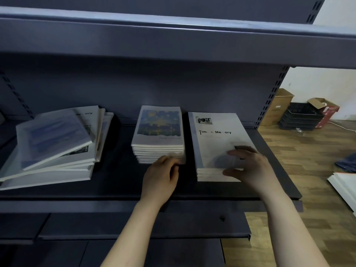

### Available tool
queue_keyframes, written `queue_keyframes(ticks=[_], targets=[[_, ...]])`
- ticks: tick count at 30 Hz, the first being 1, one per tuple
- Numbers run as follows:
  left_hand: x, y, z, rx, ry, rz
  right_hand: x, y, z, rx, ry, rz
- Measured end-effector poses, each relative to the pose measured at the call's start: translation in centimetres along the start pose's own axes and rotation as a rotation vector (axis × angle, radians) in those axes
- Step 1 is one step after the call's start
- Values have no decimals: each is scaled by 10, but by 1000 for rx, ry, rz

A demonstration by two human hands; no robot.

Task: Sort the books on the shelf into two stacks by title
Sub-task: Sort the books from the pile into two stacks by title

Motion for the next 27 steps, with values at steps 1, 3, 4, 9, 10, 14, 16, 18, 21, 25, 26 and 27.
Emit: queue_keyframes(ticks=[1, 3, 4, 9, 10, 14, 16, 18, 21, 25, 26, 27], targets=[[-2, -6, 0, 11, 7, 19, -10, 3, -1, -6, -29, 18], [-7, -22, 0, 55, 19, 46, -36, 8, -5, 22, -126, 55], [-8, -30, 0, 83, 27, 56, -45, 11, -7, 32, -158, 74], [-23, -88, -1, 199, 46, 173, -89, 40, -16, -6, -242, 137], [-29, -101, -2, 221, 36, 200, -98, 46, -18, -13, -258, 152], [-60, -149, -9, 305, -47, 263, -135, 73, -24, -43, -348, 197], [-82, -167, -15, 305, -107, 300, -150, 90, -27, -92, -362, 170], [-104, -182, -22, 282, -162, 335, -159, 106, -30, -133, -359, 137], [-129, -203, -36, 264, -251, 426, -166, 127, -33, -173, -341, 119], [-153, -228, -57, 262, -449, 540, -171, 144, -38, -146, -331, 99], [-158, -232, -61, 261, -492, 532, -172, 146, -38, -112, -337, 89], [-163, -235, -64, 252, -527, 523, -174, 147, -39, -75, -340, 85]])
Point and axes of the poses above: each hand's wrist, its own z-axis towards the middle knuckle, its own y-axis out of the palm, x = y × z, the point moved 8 cm from there along z, towards the middle knuckle, and after that the axes turned 12 degrees about y, right-handed, at the moved point
